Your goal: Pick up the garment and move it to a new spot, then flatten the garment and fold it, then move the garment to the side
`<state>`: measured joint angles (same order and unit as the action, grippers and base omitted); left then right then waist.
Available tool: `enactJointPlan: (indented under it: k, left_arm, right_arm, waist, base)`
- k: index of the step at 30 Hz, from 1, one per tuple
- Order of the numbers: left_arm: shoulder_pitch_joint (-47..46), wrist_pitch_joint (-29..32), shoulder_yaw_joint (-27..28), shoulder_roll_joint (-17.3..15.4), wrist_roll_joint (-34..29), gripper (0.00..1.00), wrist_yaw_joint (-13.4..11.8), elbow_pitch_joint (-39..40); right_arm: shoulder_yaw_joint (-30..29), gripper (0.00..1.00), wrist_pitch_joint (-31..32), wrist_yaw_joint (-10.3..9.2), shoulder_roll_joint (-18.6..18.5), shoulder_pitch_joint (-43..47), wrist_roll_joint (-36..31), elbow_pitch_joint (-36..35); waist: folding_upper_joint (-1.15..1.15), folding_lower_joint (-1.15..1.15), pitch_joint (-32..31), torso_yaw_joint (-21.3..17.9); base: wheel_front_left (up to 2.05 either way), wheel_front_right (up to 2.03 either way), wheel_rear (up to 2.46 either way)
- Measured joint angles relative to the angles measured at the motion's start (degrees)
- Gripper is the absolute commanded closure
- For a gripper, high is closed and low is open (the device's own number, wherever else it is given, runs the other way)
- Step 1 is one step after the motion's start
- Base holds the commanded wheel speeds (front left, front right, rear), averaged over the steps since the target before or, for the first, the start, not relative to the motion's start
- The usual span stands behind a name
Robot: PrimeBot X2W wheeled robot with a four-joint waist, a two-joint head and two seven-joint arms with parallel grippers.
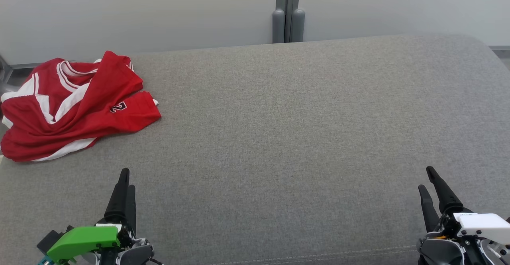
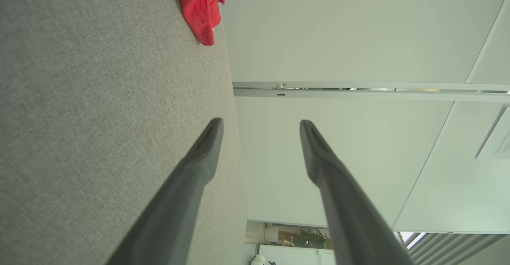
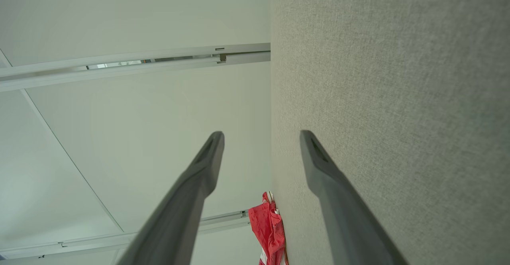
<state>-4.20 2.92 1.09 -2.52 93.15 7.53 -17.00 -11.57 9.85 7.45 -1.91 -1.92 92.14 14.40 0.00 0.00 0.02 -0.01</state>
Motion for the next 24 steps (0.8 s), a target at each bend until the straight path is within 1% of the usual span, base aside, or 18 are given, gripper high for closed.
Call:
enactJointPlan:
  k: [8,12,19,24]
  left_arm:
    - [0.6,-1.9,-1.3,0.1,-1.5,0.0,-0.6,1.4]
    - [1.0,-2.8,-1.8,0.1,-4.7,0.0,-1.3,2.5]
    - [1.1,-4.3,-3.0,0.1,-12.3,0.0,-3.0,4.8]
    - [1.1,-5.2,-3.9,0.1,-18.8,0.0,-4.0,6.2]
  right_arm:
    - [2.0,0.0,-2.6,0.0,0.1,0.4,-1.4,-0.2]
    - [2.5,0.0,-3.9,0.0,0.0,0.4,-3.3,-0.6]
    - [3.0,0.0,-6.0,0.0,0.0,0.5,-10.6,-2.4]
    - [3.6,0.0,-7.3,0.0,-0.1,0.5,-17.1,-4.3]
  waist:
    - [0.0,0.0,-0.1,0.0]
    - [0.0,0.0,-0.1,0.0]
    - [0.0,0.0,-0.1,0.0]
    - [0.0,0.0,-0.2,0.1]
  base:
    - [0.0,0.0,0.0]
    - [0.0,0.0,0.0]
    - [0.0,0.0,0.0]
    - [0.0,0.0,0.0]
